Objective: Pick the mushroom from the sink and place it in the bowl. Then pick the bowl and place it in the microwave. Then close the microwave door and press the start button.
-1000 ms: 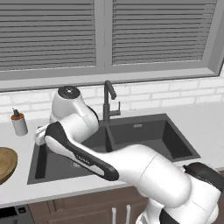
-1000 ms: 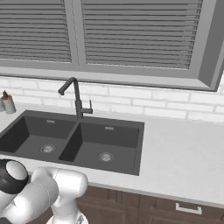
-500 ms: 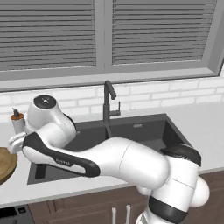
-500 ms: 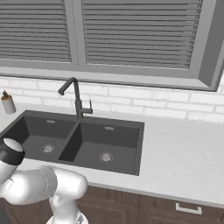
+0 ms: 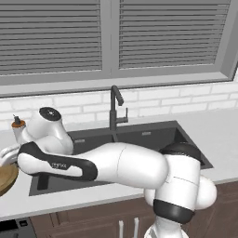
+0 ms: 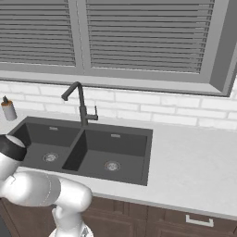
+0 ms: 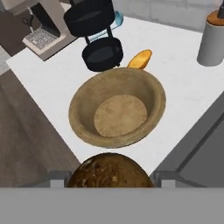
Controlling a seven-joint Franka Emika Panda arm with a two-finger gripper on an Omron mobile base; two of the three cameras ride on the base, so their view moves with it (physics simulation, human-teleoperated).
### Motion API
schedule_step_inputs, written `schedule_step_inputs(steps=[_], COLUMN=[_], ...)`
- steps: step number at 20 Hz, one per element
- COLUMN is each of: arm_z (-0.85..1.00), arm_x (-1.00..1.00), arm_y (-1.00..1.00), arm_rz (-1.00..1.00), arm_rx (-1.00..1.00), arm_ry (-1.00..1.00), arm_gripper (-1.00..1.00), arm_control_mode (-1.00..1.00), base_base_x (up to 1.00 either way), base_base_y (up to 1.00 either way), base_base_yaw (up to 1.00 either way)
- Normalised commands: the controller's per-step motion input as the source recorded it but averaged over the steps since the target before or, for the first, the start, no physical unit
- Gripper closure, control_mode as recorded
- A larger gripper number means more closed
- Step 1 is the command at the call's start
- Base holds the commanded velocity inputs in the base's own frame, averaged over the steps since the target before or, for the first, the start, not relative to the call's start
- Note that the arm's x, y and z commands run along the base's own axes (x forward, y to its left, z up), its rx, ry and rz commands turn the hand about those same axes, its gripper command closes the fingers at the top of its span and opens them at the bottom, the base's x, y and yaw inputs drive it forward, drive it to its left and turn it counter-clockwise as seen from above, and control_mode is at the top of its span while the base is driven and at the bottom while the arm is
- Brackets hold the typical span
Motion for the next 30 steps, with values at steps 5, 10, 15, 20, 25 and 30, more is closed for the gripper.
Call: schedule_step_inputs(steps=[5, 10, 15, 20, 25, 30], arm_z=[-0.14, 0.0, -0.03, -0.18, -0.3, -0.42], arm_x=[0.23, 0.19, 0.17, 0.22, 0.2, 0.05], arm_y=[0.4, 0.23, 0.33, 0.4, 0.26, 0.18], arm_rz=[0.1, 0.0, 0.0, 0.0, 0.0, 0.0], arm_rx=[-0.01, -0.03, -0.04, -0.07, -0.05, 0.0], arm_ry=[-0.01, 0.01, 0.07, 0.0, 0.0, 0.0], arm_gripper=[1.0, 1.0, 1.0, 1.0, 1.0, 1.0], arm_control_mode=[-1.0, -1.0, -1.0, -1.0, -1.0, -1.0], base_base_x=[0.0, 0.0, 0.0, 0.0, 0.0, 0.0], base_base_y=[0.0, 0.0, 0.0, 0.0, 0.0, 0.0], base_base_yaw=[0.0, 0.0, 0.0, 0.0, 0.0, 0.0])
